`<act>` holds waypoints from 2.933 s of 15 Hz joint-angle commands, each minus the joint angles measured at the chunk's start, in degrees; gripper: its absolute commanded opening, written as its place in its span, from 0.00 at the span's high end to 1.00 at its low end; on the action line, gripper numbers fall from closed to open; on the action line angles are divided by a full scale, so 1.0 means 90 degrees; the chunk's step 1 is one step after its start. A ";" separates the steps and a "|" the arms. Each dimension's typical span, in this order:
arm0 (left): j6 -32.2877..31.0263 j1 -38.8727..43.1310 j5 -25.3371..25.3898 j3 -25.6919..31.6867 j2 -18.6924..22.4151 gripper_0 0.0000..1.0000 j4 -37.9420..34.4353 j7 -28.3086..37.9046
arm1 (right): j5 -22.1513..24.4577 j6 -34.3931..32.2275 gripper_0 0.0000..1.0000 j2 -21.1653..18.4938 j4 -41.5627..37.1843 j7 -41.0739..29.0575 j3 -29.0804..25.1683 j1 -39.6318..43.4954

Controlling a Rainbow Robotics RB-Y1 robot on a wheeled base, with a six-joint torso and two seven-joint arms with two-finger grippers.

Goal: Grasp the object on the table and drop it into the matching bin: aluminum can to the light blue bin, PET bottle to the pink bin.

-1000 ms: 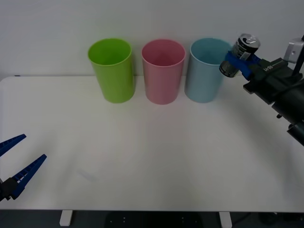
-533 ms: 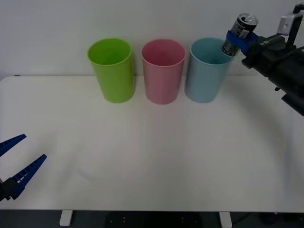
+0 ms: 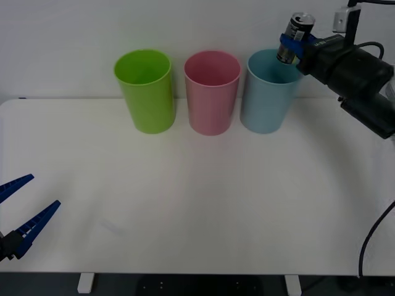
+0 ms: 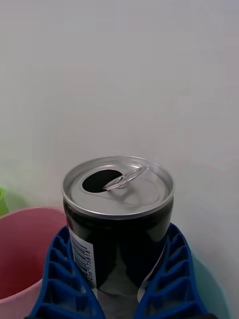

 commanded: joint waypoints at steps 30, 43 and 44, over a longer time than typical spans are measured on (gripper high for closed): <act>0.0000 0.0000 0.0000 0.0000 0.0000 0.00 0.0000 0.0000 | -0.0179 -0.0628 0.00 0.0008 -0.0494 0.0677 -0.0354 0.0535; 0.0000 0.0000 0.0000 0.0000 0.0000 0.00 0.0000 0.0000 | -0.1409 -0.2337 0.00 -0.0636 -0.2965 0.1927 -0.1194 0.3787; 0.0000 0.0000 0.0000 0.0000 0.0000 0.00 0.0000 0.0000 | -0.1429 -0.2415 0.00 -0.0646 -0.3072 0.1966 -0.1262 0.3992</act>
